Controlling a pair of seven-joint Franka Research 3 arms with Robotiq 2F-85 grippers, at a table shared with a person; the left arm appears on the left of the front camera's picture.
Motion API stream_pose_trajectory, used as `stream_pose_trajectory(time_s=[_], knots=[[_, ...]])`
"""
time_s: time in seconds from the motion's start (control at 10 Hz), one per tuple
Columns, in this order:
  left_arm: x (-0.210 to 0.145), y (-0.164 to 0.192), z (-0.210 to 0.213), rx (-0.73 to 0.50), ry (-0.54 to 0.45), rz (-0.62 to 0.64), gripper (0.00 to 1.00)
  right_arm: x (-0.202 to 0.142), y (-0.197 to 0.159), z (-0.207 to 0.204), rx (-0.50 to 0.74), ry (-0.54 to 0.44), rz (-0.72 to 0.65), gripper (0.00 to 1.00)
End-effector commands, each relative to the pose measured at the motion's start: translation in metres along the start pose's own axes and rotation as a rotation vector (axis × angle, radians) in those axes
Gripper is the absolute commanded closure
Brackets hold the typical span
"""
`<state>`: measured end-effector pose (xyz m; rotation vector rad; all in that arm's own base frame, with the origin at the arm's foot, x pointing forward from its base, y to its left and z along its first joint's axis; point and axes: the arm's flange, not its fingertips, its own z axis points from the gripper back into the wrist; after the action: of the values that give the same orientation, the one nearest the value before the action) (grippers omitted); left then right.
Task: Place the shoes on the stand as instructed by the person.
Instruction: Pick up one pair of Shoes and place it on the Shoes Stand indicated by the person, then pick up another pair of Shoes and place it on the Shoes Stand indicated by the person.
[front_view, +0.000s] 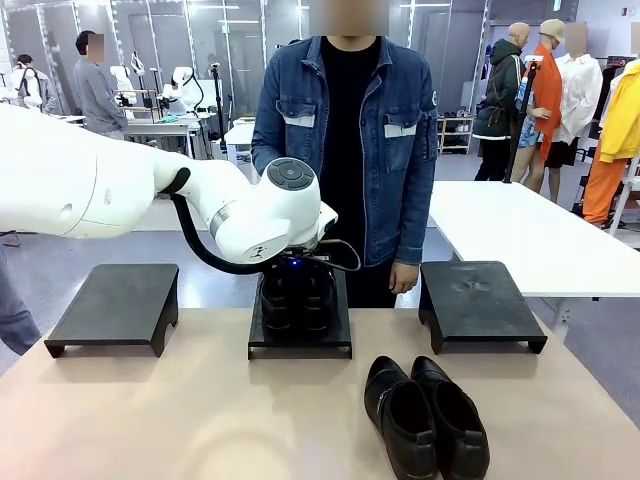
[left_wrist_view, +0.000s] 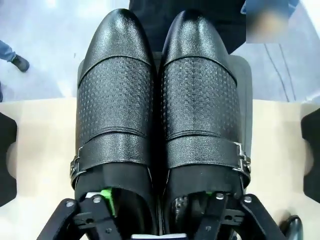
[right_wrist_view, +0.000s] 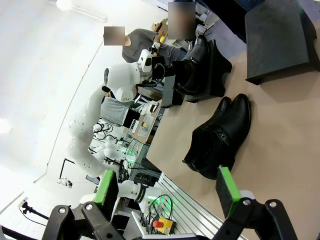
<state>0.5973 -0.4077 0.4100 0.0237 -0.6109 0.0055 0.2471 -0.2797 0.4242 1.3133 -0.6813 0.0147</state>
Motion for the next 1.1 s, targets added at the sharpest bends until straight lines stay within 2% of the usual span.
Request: stream_pose_trajectory(time_s=[0.0,0.2,0.3,1.0], knots=[[0.0047,0.0013,0.0067,0.008,0.020,-0.016,0.00,-0.0012,0.0011,0.0010,0.006,-0.003,0.005,0.00],[0.0040,0.0005,0.0121,0.020,0.041,-0.016,0.00,-0.0012,0.0011,0.0010,0.006,-0.003,0.005,0.00],[0.0002,0.0000,0.0022,0.005,0.004,-0.006,0.00,-0.0012,0.0011,0.0010,0.006,-0.003,0.005,0.00],[0.0002,0.0000,0.0022,0.005,0.004,-0.006,0.00,-0.0012,0.0011,0.0010,0.006,-0.003,0.005,0.00]])
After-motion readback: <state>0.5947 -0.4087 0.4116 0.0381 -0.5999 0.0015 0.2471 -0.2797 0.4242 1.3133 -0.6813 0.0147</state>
